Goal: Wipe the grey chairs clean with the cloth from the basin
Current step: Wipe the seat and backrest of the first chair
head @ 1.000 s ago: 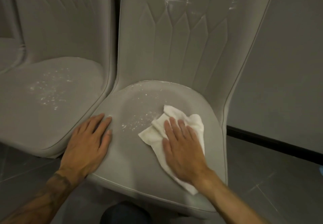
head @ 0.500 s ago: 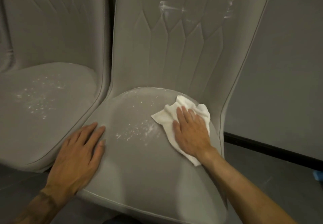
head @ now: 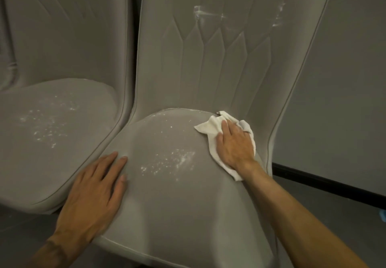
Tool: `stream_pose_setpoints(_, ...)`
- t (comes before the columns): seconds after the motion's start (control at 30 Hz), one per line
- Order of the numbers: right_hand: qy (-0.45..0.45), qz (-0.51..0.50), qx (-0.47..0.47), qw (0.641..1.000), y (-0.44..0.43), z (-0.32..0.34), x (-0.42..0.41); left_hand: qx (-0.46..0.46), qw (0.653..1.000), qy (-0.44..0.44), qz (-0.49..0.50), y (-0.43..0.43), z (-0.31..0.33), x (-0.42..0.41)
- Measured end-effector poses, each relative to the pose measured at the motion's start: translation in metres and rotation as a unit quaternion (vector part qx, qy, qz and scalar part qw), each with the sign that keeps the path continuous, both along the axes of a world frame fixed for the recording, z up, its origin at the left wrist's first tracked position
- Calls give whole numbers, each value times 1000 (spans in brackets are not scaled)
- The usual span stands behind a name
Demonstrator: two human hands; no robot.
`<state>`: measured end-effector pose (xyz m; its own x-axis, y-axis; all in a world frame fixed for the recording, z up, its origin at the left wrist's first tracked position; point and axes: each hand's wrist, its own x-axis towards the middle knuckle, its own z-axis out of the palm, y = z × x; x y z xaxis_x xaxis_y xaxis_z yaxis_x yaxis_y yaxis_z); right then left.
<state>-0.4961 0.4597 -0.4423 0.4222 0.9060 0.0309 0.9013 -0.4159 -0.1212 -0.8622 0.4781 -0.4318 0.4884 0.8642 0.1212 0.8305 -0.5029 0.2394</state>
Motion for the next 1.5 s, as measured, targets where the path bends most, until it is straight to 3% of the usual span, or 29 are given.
stream_pose_setpoints(0.1,27,-14,-2,1000,22,-1,-19,1,1000,4,3,0,-1,-1)
stream_pose_setpoints(0.27,-4,129,-14,991,-1,5,-7,-6,1000,6,0,0,-4,-4)
stream_pose_setpoints(0.43,-13,34,-9,999,3,11,-24,-1,1000,9,1,3,-8,-6)
stream_pose_setpoints(0.6,64,234,-27,970,-40,-1,-101,-3,1000,11,-4,2,-9,-7)
stream_pose_setpoints(0.67,42,226,-30,973,-41,1,-79,-6,1000,9,-2,2,-9,-7)
stream_pose_setpoints(0.8,54,72,-35,995,-26,10,-54,-1,1000,6,0,1,-8,-7)
stream_pose_setpoints(0.9,52,166,-26,984,-40,4,-130,-1,1000,0,0,0,-6,-6)
stream_pose_setpoints(1.0,127,292,-11,948,-68,-3,-173,-4,1000,3,3,-2,-6,-6)
stream_pose_setpoints(1.07,108,290,-4,951,-67,3,-149,-8,1000,-5,6,-3,-6,-7)
stream_pose_setpoints(1.13,58,218,-22,974,-56,7,-113,-3,1000,-16,5,-2,-6,-7)
stream_pose_setpoints(1.23,73,114,-41,990,-49,15,-116,-3,1000,-19,9,-1,-5,-5)
stream_pose_setpoints(1.37,121,266,-11,956,-76,4,-205,-11,1000,-23,5,-2,-2,-7)
stream_pose_setpoints(1.43,132,304,-11,943,-79,5,-197,-16,1000,-27,1,-1,-3,-8)
stream_pose_setpoints(1.5,101,273,-30,956,-71,7,-161,-20,999,-28,2,-1,-3,-9)
